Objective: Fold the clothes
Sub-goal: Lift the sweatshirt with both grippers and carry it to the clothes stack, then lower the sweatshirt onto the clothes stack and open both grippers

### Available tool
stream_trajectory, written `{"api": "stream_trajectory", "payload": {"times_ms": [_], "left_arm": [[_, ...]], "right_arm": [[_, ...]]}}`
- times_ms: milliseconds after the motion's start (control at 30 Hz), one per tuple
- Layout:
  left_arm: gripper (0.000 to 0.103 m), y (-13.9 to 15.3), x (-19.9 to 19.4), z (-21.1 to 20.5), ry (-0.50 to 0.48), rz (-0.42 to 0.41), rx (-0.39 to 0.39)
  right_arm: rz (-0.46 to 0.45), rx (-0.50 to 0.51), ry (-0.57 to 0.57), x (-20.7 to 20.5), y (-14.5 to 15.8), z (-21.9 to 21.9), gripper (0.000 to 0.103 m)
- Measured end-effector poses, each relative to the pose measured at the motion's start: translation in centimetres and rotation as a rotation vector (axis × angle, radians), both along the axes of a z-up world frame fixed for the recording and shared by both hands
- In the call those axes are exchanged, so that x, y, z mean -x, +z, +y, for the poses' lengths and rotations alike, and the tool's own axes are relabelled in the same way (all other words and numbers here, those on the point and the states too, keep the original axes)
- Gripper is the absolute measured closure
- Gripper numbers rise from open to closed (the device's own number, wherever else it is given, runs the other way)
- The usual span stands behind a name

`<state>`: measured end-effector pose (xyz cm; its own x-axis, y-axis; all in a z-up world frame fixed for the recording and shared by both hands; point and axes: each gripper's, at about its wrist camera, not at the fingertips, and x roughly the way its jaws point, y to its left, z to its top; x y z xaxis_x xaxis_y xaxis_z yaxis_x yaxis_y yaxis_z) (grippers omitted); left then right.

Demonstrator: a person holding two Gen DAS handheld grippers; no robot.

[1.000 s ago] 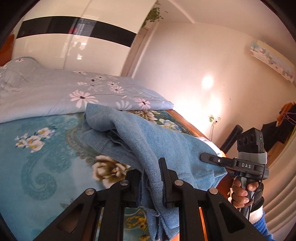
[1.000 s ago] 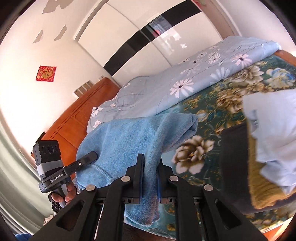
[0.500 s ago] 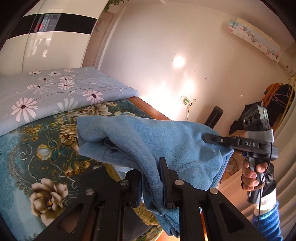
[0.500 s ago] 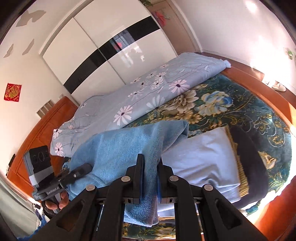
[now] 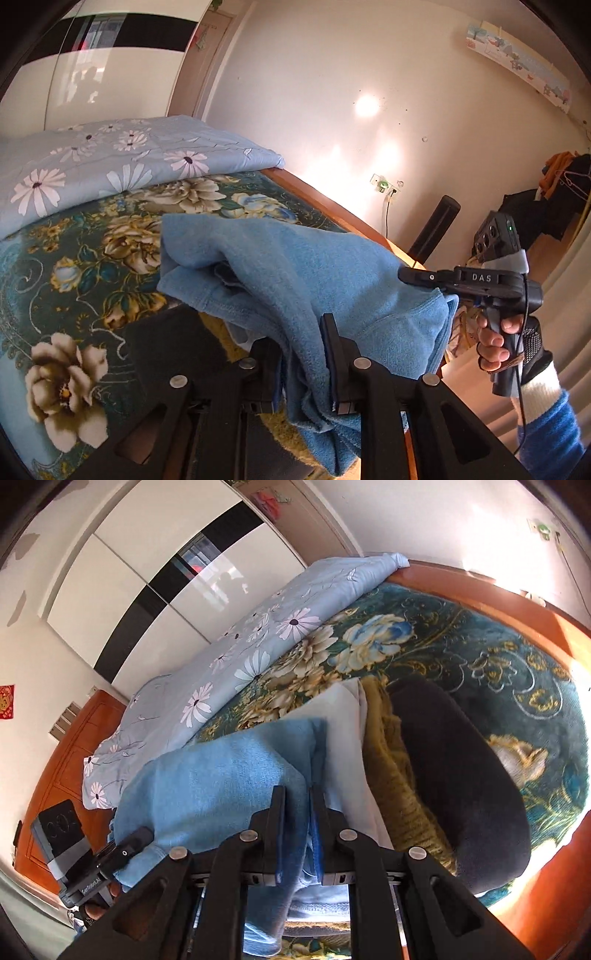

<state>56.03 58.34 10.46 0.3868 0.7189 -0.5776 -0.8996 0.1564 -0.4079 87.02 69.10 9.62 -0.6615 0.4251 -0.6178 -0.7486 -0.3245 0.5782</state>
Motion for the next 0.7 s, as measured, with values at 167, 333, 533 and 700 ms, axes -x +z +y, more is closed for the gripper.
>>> {"api": "stream_trajectory", "payload": {"times_ms": [167,333,533,700], "left_arm": [[0.073,1.3,0.6,-1.3,-0.021,-0.007,-0.017],[0.067,6.1,1.3,-2.9,0.005,0.055,-0.134],[0.062,6.4,-2.7,-0.4,-0.038,0.176,-0.095],[0.062,1.7,-2.3,-0.2,-0.043,0.191,-0.005]], "right_arm": [[0.006,-0.032,-0.039,-0.5,0.8,-1.3,0.088],[-0.023,-0.191,-0.072,-0.7,6.1,-3.8,0.086],[-0.078,-0.232,0.035,4.6,7.1,-5.6,0.085],[-0.188,-0.226,0.090,6.1,3.7,-6.8,0.085]]}}
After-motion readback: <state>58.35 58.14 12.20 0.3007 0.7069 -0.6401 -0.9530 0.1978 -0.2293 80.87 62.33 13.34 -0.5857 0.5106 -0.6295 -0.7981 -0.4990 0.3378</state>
